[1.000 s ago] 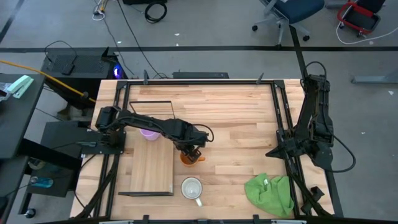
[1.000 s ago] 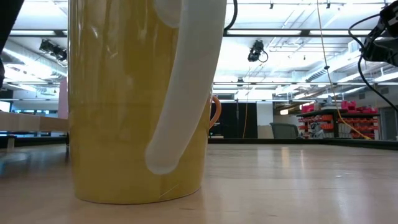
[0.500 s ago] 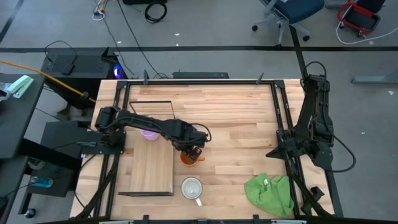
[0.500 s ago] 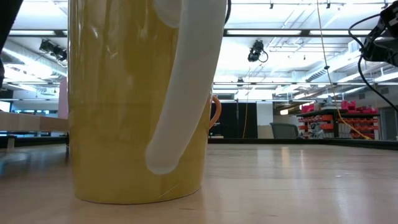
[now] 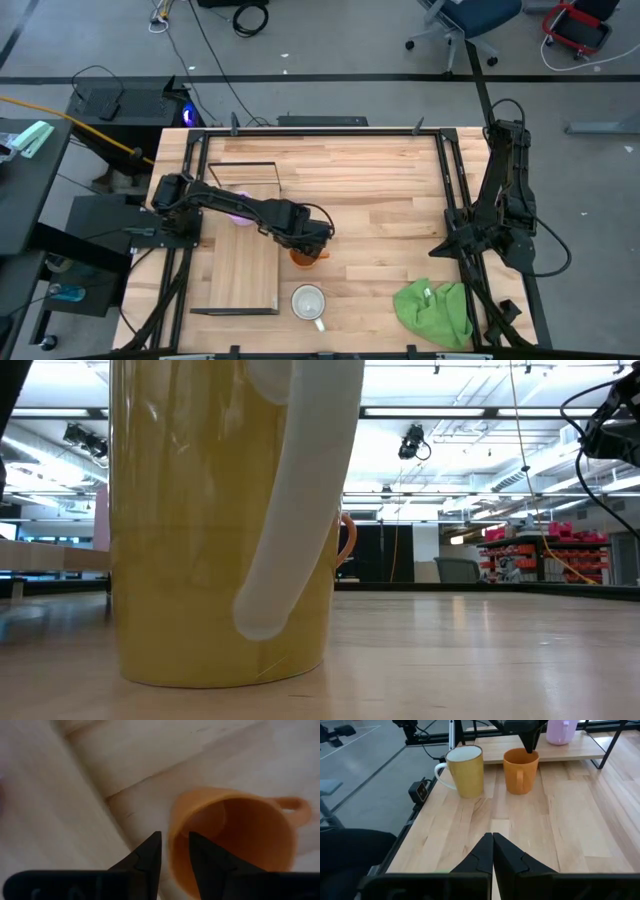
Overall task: Stack small to large cups/mugs on shelf
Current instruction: Put the orange mug on the shelf
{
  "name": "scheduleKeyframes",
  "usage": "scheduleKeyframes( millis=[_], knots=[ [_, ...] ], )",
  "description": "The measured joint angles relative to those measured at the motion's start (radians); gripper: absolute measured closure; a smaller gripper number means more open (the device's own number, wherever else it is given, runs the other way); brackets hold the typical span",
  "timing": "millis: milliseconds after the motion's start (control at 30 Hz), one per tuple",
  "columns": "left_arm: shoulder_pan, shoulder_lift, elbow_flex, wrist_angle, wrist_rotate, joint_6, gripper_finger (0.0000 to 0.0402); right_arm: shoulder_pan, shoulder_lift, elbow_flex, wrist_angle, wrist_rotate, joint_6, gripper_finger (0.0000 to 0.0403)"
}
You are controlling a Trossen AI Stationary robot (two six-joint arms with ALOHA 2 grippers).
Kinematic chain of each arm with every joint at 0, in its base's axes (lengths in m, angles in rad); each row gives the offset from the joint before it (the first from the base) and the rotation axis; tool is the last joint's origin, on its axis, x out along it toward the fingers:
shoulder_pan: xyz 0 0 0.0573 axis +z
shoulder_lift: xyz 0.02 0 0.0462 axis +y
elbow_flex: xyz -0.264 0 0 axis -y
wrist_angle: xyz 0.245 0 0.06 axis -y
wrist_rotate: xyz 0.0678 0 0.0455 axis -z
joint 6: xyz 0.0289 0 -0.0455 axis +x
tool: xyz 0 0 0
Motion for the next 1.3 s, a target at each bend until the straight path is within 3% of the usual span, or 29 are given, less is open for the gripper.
scheduleKeyframes(
  millis=[167,733,1300],
  knots=[
    [-0.002,0.000,0.000,-0.057,-0.015,-0.114,0.0294,0.000,0.000,0.000,0.000,-0.022,0.005,0.0387],
    [-0.096,0.000,0.000,0.028,-0.068,-0.481,0.0294,0.000,0.000,0.000,-0.020,-0.115,-0.026,0.0387],
    [-0.146,-0.001,0.010,0.105,-0.087,-0.740,0.0294,0.000,0.000,0.000,-0.019,-0.219,-0.072,0.0387]
  ],
)
